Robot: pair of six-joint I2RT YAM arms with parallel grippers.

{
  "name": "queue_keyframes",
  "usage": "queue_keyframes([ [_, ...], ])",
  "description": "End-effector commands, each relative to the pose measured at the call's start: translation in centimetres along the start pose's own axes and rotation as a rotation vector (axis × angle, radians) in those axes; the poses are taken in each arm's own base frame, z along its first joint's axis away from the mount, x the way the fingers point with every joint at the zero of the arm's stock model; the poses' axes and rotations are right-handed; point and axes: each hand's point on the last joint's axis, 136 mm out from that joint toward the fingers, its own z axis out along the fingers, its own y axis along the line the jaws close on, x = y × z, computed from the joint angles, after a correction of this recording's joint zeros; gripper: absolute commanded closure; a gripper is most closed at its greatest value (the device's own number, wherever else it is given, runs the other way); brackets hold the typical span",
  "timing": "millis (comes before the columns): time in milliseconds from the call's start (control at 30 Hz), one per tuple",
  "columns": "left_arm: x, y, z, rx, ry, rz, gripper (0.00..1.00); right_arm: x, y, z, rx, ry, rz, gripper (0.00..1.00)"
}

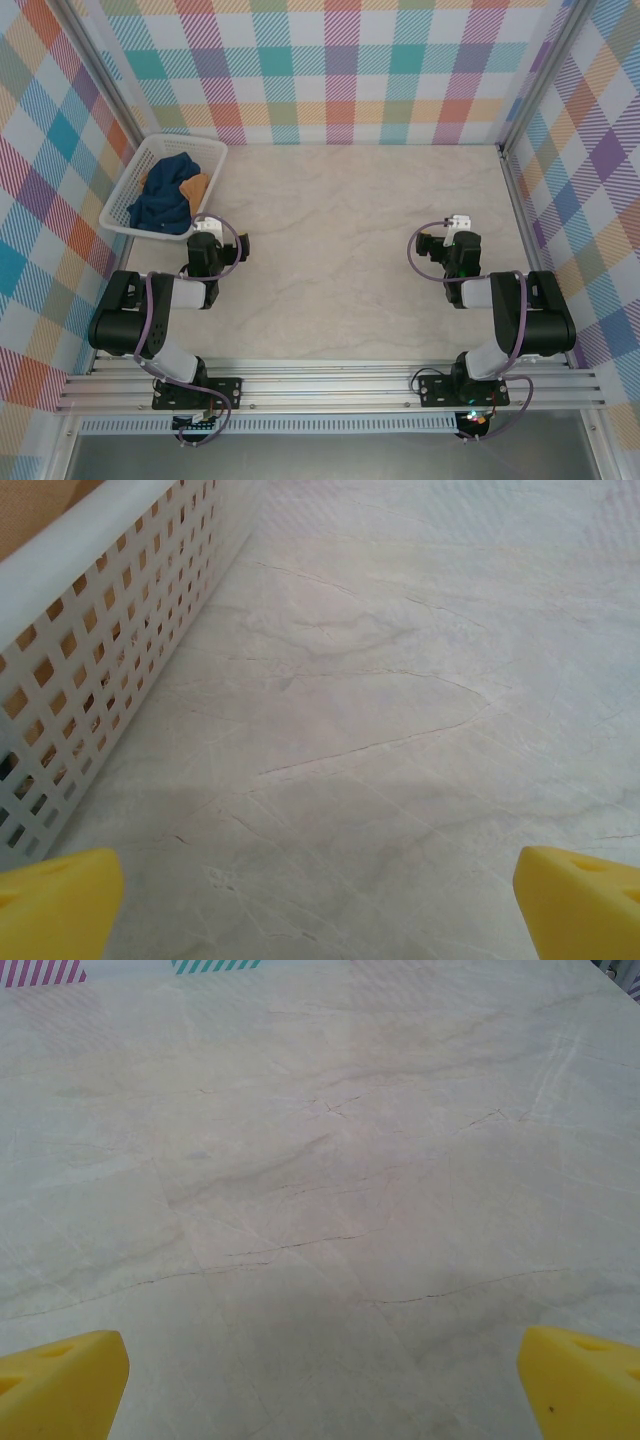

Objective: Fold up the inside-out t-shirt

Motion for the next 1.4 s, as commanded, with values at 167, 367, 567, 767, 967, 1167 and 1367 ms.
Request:
queue_keyframes([
  [167,-0.9,-0.2,0.1,0.023,-0.021,0.003,0.00,-2.0,0.3,0.0,-0.015,-0.066,-0.006,0.00],
  [367,-4.0,-1.2,-2.5,0.073,0.014,-0.006,0.00,-4.3,-0.6,-2.1,0.077,-0.116,0.002,0.00],
  [567,-6.6,-3.6,-6.9,0.222,-0.016,-0.155,0.03,-8.9,-2.9,-8.0,0.178,-0.195,0.261,0.00],
  [767,-11.4,-5.8,-9.9,0.297,-0.051,-0.279,0.04,-11.6,4.6,-10.2,-0.111,-0.227,0.250,0.01],
  [967,-14.3,4.0,-5.0,-0.134,0.067,-0.364,0.03,-12.7,14.0,-9.8,-0.335,-0.119,0.036,0.00],
  [1167,-12.4,12.0,0.0,-0.350,0.274,-0.422,0.03,-11.3,16.0,-9.2,-0.430,-0.040,0.116,0.00],
  [1367,-12.2,15.5,3.2,-0.343,0.338,-0.523,0.06,-9.6,16.0,-8.6,-0.420,0.013,0.127,0.00],
])
